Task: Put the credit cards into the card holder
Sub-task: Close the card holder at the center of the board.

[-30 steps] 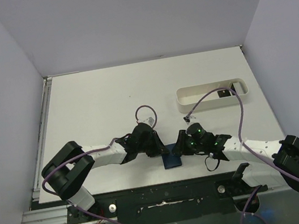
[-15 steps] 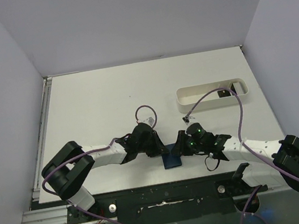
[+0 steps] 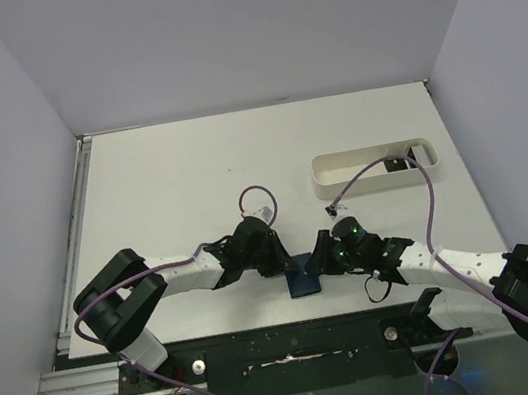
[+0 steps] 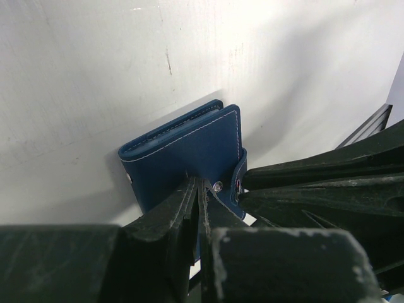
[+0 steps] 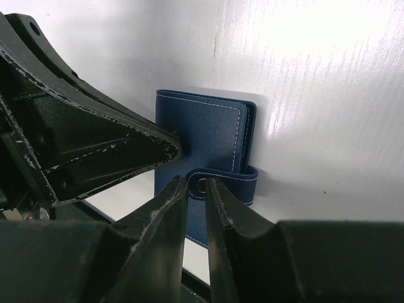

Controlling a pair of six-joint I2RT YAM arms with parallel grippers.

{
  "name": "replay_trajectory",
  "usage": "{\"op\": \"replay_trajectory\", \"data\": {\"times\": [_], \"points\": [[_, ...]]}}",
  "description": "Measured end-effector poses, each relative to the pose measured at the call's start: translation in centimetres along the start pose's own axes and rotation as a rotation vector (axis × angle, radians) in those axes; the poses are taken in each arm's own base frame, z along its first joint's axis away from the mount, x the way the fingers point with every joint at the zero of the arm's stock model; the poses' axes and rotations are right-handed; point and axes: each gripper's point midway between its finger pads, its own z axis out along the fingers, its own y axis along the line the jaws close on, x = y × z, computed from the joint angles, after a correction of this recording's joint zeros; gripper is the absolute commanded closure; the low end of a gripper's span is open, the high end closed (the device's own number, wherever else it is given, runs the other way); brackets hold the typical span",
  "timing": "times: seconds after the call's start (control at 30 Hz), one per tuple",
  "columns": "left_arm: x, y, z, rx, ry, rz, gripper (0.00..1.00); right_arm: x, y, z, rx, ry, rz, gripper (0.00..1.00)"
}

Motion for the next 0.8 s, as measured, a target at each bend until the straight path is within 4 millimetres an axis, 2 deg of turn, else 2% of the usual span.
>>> {"op": "replay_trajectory", "data": {"times": [0.8], "points": [[-0.01,-0.06,0.04,-0.002,-0.001,0.0,0.96,0.19,0.17,0.85,-0.013,0.012,0.004,0.84]]}}
